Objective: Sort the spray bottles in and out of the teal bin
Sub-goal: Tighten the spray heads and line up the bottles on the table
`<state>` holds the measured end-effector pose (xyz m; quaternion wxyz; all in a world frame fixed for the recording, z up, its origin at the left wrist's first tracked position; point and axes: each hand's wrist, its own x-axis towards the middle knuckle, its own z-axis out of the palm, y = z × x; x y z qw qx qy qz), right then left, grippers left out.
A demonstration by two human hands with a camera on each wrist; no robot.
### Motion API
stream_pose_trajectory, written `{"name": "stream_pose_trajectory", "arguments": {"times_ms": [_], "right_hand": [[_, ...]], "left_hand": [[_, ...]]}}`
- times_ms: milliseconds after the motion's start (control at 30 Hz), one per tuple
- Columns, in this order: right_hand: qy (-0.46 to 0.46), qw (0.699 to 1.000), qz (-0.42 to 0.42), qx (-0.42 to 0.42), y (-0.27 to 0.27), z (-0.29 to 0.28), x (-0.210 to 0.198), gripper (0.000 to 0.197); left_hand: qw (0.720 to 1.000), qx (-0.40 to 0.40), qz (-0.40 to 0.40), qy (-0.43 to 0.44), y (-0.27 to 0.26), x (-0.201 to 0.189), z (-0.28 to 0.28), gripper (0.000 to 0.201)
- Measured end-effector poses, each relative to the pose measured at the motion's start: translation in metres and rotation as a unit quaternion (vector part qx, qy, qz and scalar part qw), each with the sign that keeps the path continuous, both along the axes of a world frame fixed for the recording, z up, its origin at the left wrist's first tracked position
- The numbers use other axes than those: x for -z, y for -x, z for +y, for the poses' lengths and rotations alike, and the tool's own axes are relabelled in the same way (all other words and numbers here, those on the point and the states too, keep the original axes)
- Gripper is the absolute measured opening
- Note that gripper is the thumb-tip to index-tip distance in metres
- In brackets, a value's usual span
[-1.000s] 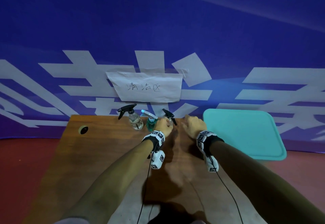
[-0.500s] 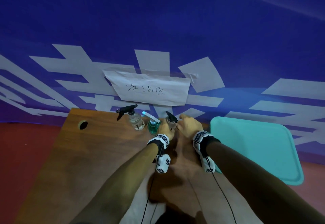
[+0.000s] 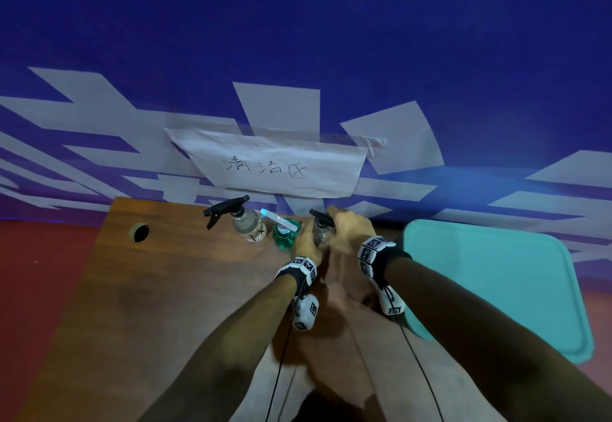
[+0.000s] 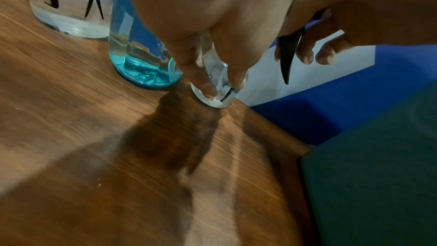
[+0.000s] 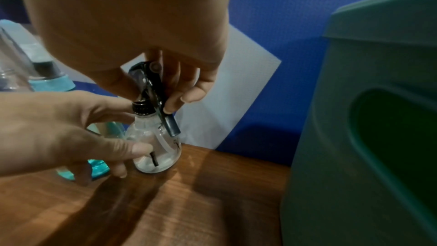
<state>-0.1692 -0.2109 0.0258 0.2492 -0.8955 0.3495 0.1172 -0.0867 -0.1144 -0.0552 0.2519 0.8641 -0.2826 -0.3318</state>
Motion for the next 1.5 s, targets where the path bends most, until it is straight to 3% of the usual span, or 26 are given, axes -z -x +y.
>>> {"name": "stream_pose_trajectory", "arguments": {"times_ms": [233, 367, 600, 1000, 1200, 1300, 1367, 1500], "right_hand": [[0.011, 1.0, -0.013, -0.011, -0.003, 0.001, 0.013, 0.037], [0.027, 0.999, -0.009, -0.032, -0.007, 0.0, 0.013, 0.037], [0.05, 0.996, 0.024, -0.074, -0.018, 0.0, 0.014, 0.029], [0.03, 0.999, 0.025, 0.002, -0.017, 0.008, 0.029, 0.033], [0.025, 0.999, 0.025, 0.038, -0.021, 0.012, 0.033, 0.038], [0.02, 0.998, 0.028, 0.055, -0.022, 0.014, 0.034, 0.037], [0.013, 0.997, 0.033, 0.069, -0.023, 0.016, 0.035, 0.037], [0.011, 0.999, 0.029, 0.043, -0.021, 0.01, 0.033, 0.039]], "left_hand": [[1.0, -0.019, 0.015, 0.0, -0.002, 0.002, -0.002, 0.032], [0.999, -0.017, 0.033, -0.005, -0.004, 0.001, -0.002, 0.039], [1.0, 0.008, -0.009, -0.029, -0.004, 0.003, -0.001, 0.022], [0.999, 0.029, -0.006, -0.021, -0.005, 0.0, 0.006, 0.026], [0.997, 0.017, -0.018, -0.066, -0.005, -0.002, 0.004, 0.034], [0.996, 0.013, 0.001, -0.088, -0.006, -0.007, 0.002, 0.026], [0.993, 0.006, 0.002, -0.117, -0.006, -0.01, 0.0, 0.017], [0.992, -0.073, 0.075, -0.075, -0.003, -0.006, -0.002, 0.024]]}}
